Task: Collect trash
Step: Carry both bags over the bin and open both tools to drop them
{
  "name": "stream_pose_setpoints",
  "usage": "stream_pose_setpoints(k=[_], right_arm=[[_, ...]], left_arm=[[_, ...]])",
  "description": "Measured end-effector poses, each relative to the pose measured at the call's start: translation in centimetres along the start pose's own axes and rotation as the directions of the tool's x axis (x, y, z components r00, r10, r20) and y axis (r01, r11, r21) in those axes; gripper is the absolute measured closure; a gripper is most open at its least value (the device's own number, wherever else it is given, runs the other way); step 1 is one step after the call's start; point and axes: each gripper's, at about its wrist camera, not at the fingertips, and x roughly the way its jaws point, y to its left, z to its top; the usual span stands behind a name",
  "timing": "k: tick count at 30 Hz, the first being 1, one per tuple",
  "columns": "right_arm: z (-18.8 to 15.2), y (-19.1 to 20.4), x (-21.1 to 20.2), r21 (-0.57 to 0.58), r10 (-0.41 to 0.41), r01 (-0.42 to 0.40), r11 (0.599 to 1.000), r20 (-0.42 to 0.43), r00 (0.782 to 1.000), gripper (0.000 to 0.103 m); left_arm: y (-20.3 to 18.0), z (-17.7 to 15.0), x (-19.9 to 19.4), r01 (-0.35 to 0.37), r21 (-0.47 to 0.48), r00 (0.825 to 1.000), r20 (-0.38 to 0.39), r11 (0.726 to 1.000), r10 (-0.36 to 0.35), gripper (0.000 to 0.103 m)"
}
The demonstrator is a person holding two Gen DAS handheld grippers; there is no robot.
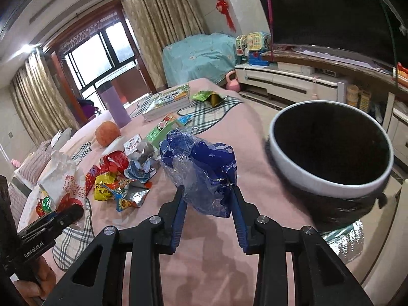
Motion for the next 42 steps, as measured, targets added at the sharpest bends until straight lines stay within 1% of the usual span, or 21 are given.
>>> stream_pose_setpoints(k=[6, 13, 16, 21, 24, 32, 36, 39, 42], right_arm=[[0.1, -1.8, -2.0, 0.023, -0.041, 0.040, 0.999, 0.035, 0.999, 0.068], [0.1, -4.6, -3.8, 0.062, -0.100, 0.096, 0.993, 0.060, 0.993, 0.068], [0.2, -6.0, -4.4, 0.079, -0.133, 0.127, 0.989, 0.066, 0.989, 0.068], [0.8, -8.3, -5.2, 0.103, -0.177, 0.169, 0.980, 0.072, 0.982, 0.068], [1.2, -9.2, -5.6, 0.104, -0.201, 0.192, 0.976, 0.077, 0.977, 0.068], [2.4, -11.5, -6.0, 0.107, -0.246, 0.238, 0.965, 0.069, 0.967, 0.068], [2.9, -12.6, -6.0, 0.109, -0.258, 0.250, 0.962, 0.059, 0.964, 0.068], [3.3, -13.3, -5.8, 0.114, -0.262, 0.255, 0.960, 0.046, 0.964, 0.068], [3.6, -14.0, -5.3, 0.120, -0.260, 0.255, 0.959, 0.031, 0.965, 0.067]], left_arm=[[-3.7, 0.8, 1.1, 0.052, 0.060, 0.999, -0.016, 0.997, -0.051, 0.062], [-7.7, 1.4, 3.5, 0.091, 0.133, 0.995, -0.062, 0.987, -0.084, 0.062], [-9.4, 1.7, 4.5, 0.112, 0.158, 0.991, -0.085, 0.981, -0.100, 0.062], [-12.5, 2.5, 5.8, 0.137, 0.213, 0.988, -0.096, 0.967, -0.119, 0.062], [-13.9, 3.0, 6.9, 0.153, 0.231, 0.985, -0.116, 0.961, -0.129, 0.062], [-17.5, 4.6, 9.1, 0.192, 0.278, 0.977, -0.144, 0.941, -0.157, 0.062], [-19.1, 5.6, 10.2, 0.219, 0.284, 0.970, -0.163, 0.934, -0.178, 0.062], [-20.3, 6.2, 11.4, 0.229, 0.292, 0.966, -0.183, 0.929, -0.180, 0.062], [-21.3, 6.5, 12.5, 0.239, 0.301, 0.962, -0.206, 0.923, -0.181, 0.059]])
